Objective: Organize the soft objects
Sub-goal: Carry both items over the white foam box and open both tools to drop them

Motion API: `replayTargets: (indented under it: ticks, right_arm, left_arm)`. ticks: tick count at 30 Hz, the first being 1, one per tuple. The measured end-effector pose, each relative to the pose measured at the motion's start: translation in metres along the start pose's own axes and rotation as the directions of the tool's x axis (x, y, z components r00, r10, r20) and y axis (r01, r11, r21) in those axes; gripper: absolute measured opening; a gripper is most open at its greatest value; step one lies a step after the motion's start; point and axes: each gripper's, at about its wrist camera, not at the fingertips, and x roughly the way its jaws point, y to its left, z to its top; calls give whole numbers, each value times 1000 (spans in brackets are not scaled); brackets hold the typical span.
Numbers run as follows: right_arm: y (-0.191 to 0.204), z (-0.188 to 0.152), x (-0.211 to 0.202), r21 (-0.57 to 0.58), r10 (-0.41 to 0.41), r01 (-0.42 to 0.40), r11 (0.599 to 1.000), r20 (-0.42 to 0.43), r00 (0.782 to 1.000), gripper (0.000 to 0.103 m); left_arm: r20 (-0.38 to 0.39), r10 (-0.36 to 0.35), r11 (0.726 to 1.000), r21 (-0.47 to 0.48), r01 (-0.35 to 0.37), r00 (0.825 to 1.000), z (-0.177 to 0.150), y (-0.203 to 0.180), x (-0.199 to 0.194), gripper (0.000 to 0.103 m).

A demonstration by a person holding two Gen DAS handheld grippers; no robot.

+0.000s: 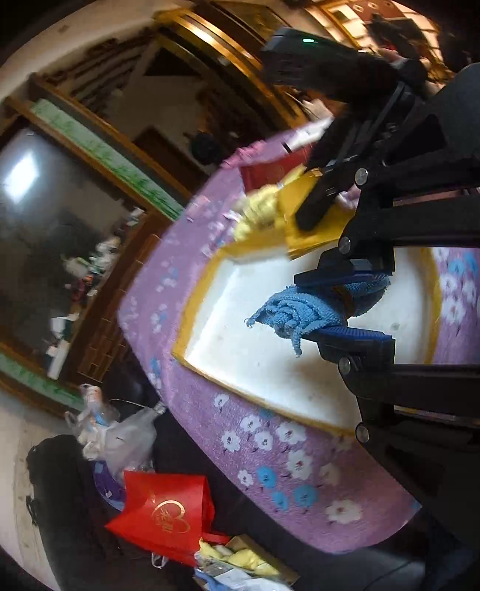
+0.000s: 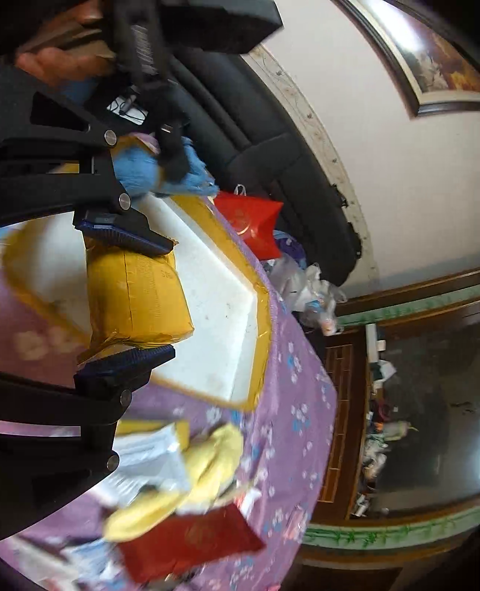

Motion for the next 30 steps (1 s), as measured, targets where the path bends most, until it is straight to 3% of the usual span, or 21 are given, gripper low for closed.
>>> replayTargets:
  ticks: [3, 9, 15, 18, 24, 26, 28, 30]
  right_arm:
    - [0, 7, 25, 41, 8, -5, 999, -68, 998, 50]
    - [12, 14, 46, 53, -58, 65, 996, -130, 990, 50]
    - [53, -2, 38, -73, -130, 123, 990, -110, 985, 50]
    - [64, -8, 44, -117, -151, 139, 983, -107, 983, 50]
    - [68, -16, 48, -152, -141, 126, 980, -96, 985, 53]
    - [68, -21, 40, -170, -114, 97, 981, -98, 989, 59]
    - [64, -23, 34, -189, -83, 64, 980, -95, 992, 80]
    - [59, -24, 23, -176, -59, 46, 983, -64, 996, 82]
  left_arm:
    - [-92, 19, 999, 53, -14, 996, 5, 0, 6, 17]
    - [-185, 50, 988, 154, -21, 981, -8, -3, 6, 17]
    - [-170, 75, 988, 144, -51, 983, -18, 0, -4, 18]
    - [-143, 123, 984, 148, -102, 982, -15, -7, 9, 20]
    - [-134, 152, 984, 109, -138, 979, -12, -18, 28, 23]
    - [-129, 167, 983, 97, -155, 978, -10, -21, 33, 26]
    - [-123, 168, 983, 93, -157, 978, -9, -26, 37, 28]
    - [-98, 174, 983, 80, -167, 980, -11, -32, 35, 32]
